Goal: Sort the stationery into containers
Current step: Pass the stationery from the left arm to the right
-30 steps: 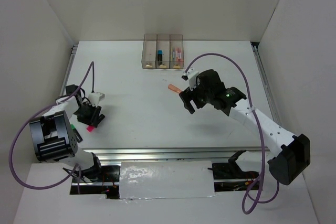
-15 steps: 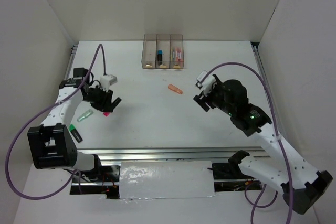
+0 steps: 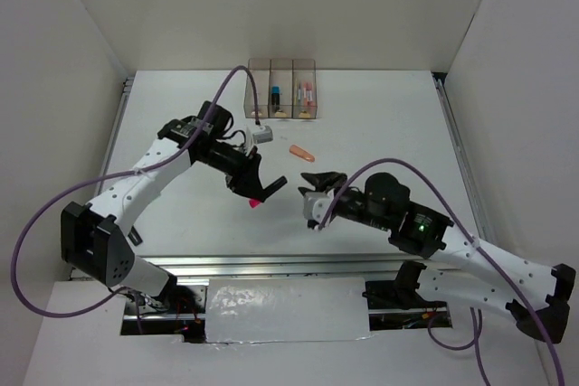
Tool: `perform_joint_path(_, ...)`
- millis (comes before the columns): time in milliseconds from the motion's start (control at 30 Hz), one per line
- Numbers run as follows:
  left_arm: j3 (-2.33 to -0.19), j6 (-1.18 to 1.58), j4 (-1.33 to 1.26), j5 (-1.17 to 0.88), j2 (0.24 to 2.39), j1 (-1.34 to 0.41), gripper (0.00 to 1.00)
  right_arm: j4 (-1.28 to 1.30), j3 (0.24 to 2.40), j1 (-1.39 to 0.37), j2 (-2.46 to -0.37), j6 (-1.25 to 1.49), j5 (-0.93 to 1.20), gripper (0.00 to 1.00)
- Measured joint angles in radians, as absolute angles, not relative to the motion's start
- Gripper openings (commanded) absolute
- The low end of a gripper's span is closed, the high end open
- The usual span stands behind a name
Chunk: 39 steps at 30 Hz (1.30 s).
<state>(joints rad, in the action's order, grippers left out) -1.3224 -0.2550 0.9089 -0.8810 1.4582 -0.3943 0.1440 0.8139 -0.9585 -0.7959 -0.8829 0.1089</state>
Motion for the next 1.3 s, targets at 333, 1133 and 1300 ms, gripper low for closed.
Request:
perform_joint_path(333, -1.303, -0.314, 1.037, -1.022, 1.490, -0.596, 0.00, 0.154, 0.699, -1.227, -0.765, -1.067, 0.101, 0.41)
perform_joint_path(1133, -1.324, -0.471, 1.198, -1.083, 1.594, -0.689, 0.00, 0.436, 0.694, -1.369, -0.673, -1.026, 0.055, 0.57)
perform_joint_path(1300, -1.325, -0.474, 1.205, -1.091, 1.594, -0.688, 0.00, 0.439, 0.694, -1.376, -0.683, -1.014, 0.040, 0.56)
